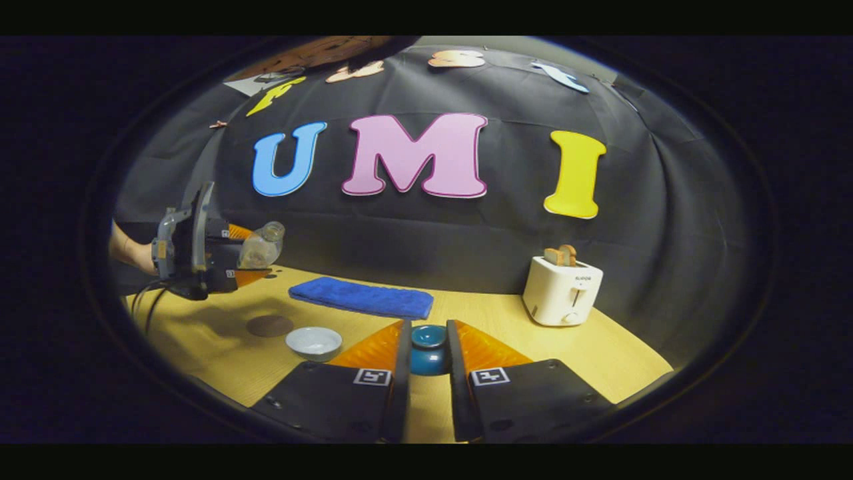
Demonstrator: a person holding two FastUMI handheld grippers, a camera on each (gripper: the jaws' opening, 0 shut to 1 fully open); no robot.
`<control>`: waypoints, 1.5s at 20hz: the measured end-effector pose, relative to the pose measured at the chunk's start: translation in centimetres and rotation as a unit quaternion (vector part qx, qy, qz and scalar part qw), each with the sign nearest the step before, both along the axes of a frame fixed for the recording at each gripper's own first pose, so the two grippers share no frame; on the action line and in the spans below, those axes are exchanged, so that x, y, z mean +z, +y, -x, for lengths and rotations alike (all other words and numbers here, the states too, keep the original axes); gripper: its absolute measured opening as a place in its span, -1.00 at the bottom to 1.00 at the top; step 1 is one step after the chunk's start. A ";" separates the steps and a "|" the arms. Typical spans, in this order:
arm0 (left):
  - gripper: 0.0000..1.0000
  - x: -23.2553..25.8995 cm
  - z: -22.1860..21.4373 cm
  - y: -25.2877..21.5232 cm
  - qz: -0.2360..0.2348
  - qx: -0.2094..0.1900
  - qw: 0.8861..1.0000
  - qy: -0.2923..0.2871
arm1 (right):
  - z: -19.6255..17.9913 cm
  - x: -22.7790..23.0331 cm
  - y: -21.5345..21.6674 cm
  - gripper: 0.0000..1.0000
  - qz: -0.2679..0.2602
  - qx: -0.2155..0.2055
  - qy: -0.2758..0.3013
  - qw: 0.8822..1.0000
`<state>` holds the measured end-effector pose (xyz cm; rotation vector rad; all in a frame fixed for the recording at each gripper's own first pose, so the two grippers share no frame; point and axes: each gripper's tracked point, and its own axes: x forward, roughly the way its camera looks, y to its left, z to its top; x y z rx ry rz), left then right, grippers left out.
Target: Open the teacup lid with one hand, grasp the water bottle and pour water into the teacup with the other hand; after pouring, place the water bottle on the coaster and then close the teacup lid.
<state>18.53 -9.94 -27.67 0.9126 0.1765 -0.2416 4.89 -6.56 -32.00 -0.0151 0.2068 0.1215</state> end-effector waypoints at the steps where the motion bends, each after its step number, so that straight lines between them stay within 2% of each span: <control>1: 0.49 -0.9 1.2 0.2 0.073 0.014 0.997 0.029 | -0.2 0.1 0.4 -0.53 0.001 0.003 0.000 1.000; 2: 0.49 -1.4 1.5 0.0 0.135 0.027 0.989 0.051 | -0.2 0.1 0.6 -0.53 0.002 0.006 0.000 1.000; 3: 0.50 -1.8 1.9 -0.1 0.200 0.035 0.976 0.073 | -0.3 0.1 0.9 -0.53 0.002 0.009 0.001 1.000; 4: 0.50 -2.0 1.8 -0.5 0.281 0.048 0.954 0.091 | -0.4 0.1 1.3 -0.53 0.002 0.011 0.002 1.000; 6: 0.51 -1.7 1.9 -1.2 0.370 0.065 0.921 0.100 | -0.4 0.0 1.7 -0.53 0.000 0.014 0.003 1.000; 7: 0.51 -1.8 2.0 -1.5 0.405 0.068 0.906 0.104 | -0.5 -0.2 1.9 -0.53 -0.001 0.015 0.005 1.000; 8: 0.50 -1.6 2.0 -1.6 0.432 0.071 0.892 0.108 | -0.6 -0.2 2.1 -0.43 -0.001 0.016 0.006 1.000; 9: 0.50 -1.8 2.4 -2.0 0.452 0.072 0.882 0.114 | -0.6 -0.1 2.3 -0.39 -0.003 0.016 0.007 1.000; 11: 0.51 -2.2 1.9 -2.6 0.470 0.078 0.870 0.125 | -0.8 0.0 2.7 -0.33 -0.008 0.017 0.008 1.000; 12: 0.50 -2.3 1.6 -2.5 0.474 0.085 0.867 0.128 | -0.7 0.1 2.8 -0.53 -0.011 0.017 0.007 1.000; 15: 0.51 -2.7 1.3 -2.6 0.477 0.095 0.865 0.121 | -0.8 0.1 3.6 -0.53 -0.015 0.022 0.007 1.000; 20: 0.54 -3.0 1.2 -2.9 0.465 0.091 0.872 0.126 | -1.0 -0.1 4.8 -0.53 -0.021 0.030 0.010 0.999; 21: 0.54 -3.2 1.3 -2.9 0.462 0.091 0.873 0.129 | -1.2 -0.3 5.1 -0.43 -0.024 0.032 0.011 0.999; 22: 0.56 -3.2 1.4 -3.1 0.453 0.088 0.879 0.123 | -1.3 -0.3 5.5 -0.53 -0.026 0.035 0.009 0.999; 24: 0.61 -3.5 1.7 -3.1 0.445 0.085 0.882 0.126 | -1.6 -0.2 6.1 -0.53 -0.029 0.039 0.009 0.999; 25: 0.65 -3.7 2.0 -3.3 0.446 0.084 0.881 0.132 | -1.7 -0.2 6.5 -0.53 -0.031 0.041 0.009 0.999; 26: 0.72 -3.9 2.2 -3.3 0.447 0.086 0.880 0.137 | -1.8 -0.3 6.9 -0.43 -0.035 0.043 0.009 0.998; 27: 0.86 -4.0 2.4 -3.2 0.449 0.088 0.878 0.139 | -1.8 -0.3 7.3 -0.43 -0.040 0.045 0.009 0.998; 28: 0.92 -4.0 2.5 -3.1 0.452 0.089 0.877 0.139 | -1.9 -0.4 7.9 -0.42 -0.044 0.049 0.010 0.998; 30: 0.94 -4.2 3.0 -2.9 0.454 0.094 0.875 0.141 | -2.2 -0.8 9.2 -0.43 -0.052 0.059 0.013 0.997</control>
